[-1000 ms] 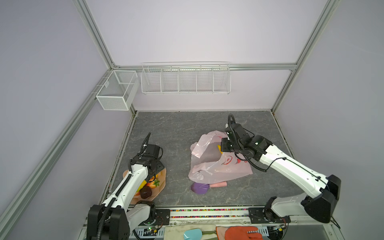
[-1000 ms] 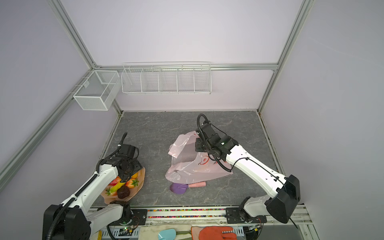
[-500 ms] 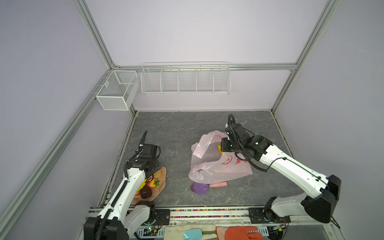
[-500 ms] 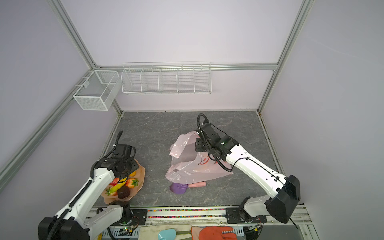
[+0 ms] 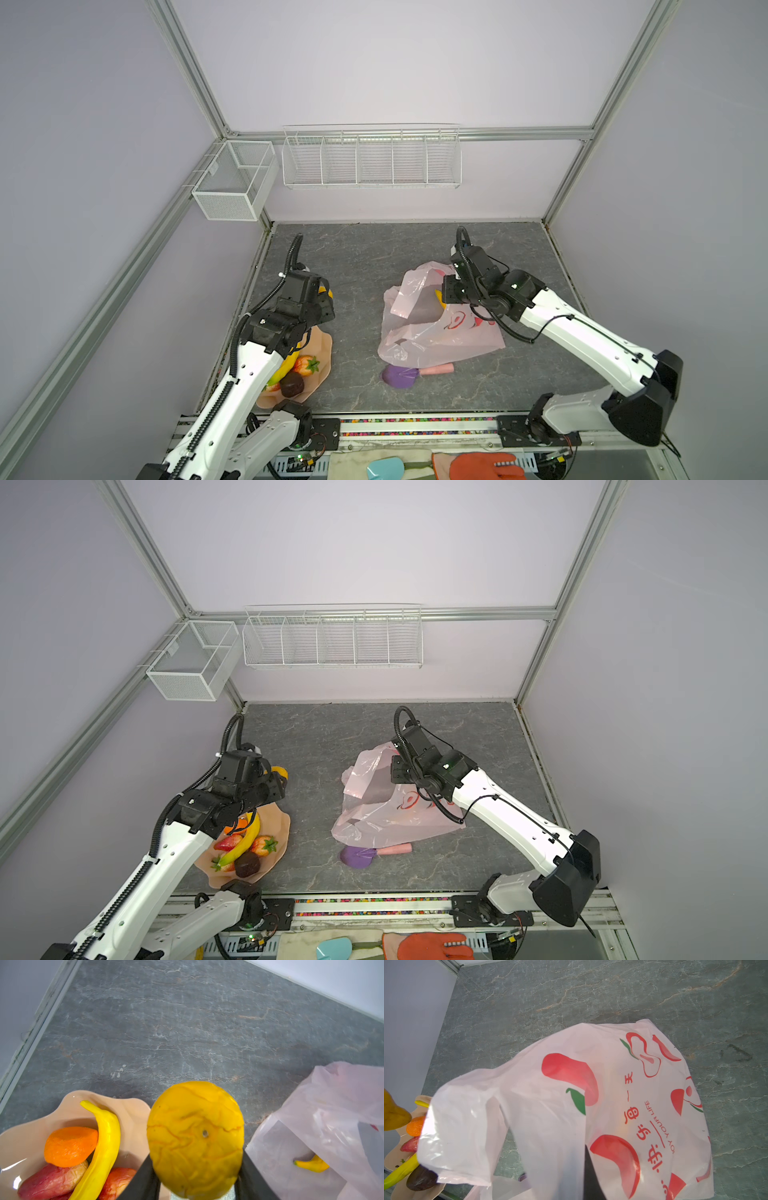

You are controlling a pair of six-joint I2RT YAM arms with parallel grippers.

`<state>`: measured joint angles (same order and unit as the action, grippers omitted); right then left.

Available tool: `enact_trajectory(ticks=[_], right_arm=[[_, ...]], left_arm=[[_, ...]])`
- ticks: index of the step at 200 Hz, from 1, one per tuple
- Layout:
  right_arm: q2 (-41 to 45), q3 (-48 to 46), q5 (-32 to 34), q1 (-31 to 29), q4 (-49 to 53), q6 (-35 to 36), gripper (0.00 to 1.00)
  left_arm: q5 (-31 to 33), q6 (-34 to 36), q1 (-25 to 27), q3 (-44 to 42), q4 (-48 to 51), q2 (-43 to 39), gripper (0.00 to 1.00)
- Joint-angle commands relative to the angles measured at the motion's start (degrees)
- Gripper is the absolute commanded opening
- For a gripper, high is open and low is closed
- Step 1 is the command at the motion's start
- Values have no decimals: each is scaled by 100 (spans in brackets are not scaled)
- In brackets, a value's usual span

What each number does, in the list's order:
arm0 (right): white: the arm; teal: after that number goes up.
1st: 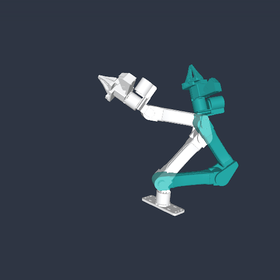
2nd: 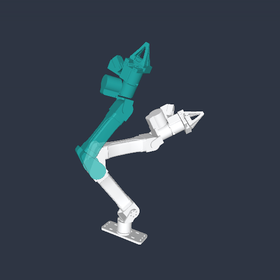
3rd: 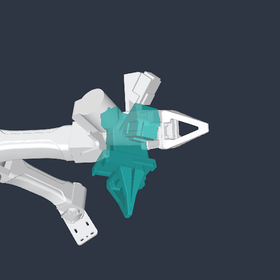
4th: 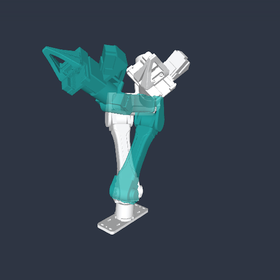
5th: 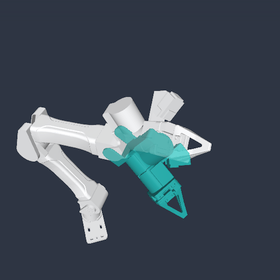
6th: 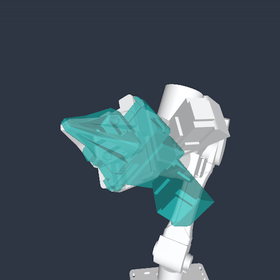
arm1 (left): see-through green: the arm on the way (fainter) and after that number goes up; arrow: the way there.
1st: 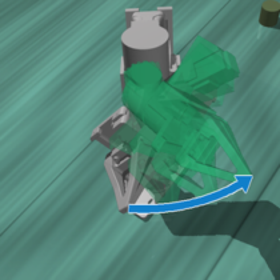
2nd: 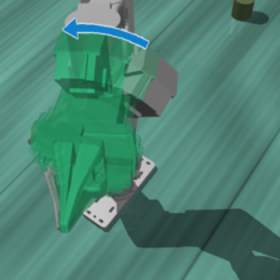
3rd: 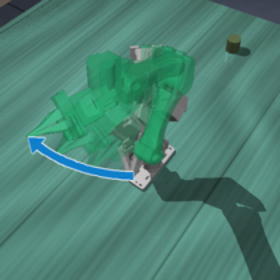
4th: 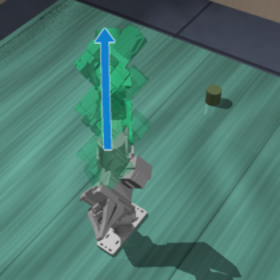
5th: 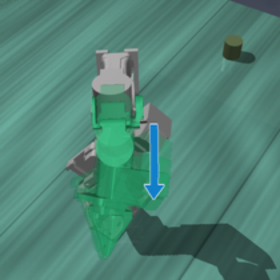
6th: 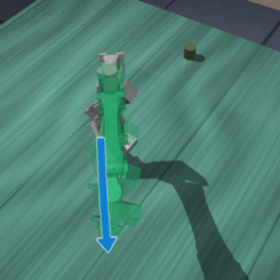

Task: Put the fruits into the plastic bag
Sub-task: 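Carry the lemon with the left gripper into the bag's opening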

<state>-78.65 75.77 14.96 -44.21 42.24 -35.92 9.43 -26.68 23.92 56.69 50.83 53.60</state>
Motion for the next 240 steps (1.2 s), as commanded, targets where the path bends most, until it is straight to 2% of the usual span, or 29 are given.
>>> enact_trajectory(ticks=[1, 47, 86, 162, 240], right_arm=[[-64, 142, 16, 43, 140, 85, 6], [-142, 232, 16, 42, 196, 121, 6], [-185, 286, 24, 44, 216, 142, 6], [-195, 333, 42, 42, 254, 160, 6], [-185, 339, 33, 43, 241, 156, 6]], left_arm=[[-103, 964, 479, 164, -358, -158, 25], [-428, 2658, 2021, 253, -964, -149, 21], [-594, 3571, 2797, 489, -843, 418, 20], [-1094, 4278, 3004, 899, -535, 1481, 18], [-1387, 4235, 3013, 1041, -695, 2637, 18]])
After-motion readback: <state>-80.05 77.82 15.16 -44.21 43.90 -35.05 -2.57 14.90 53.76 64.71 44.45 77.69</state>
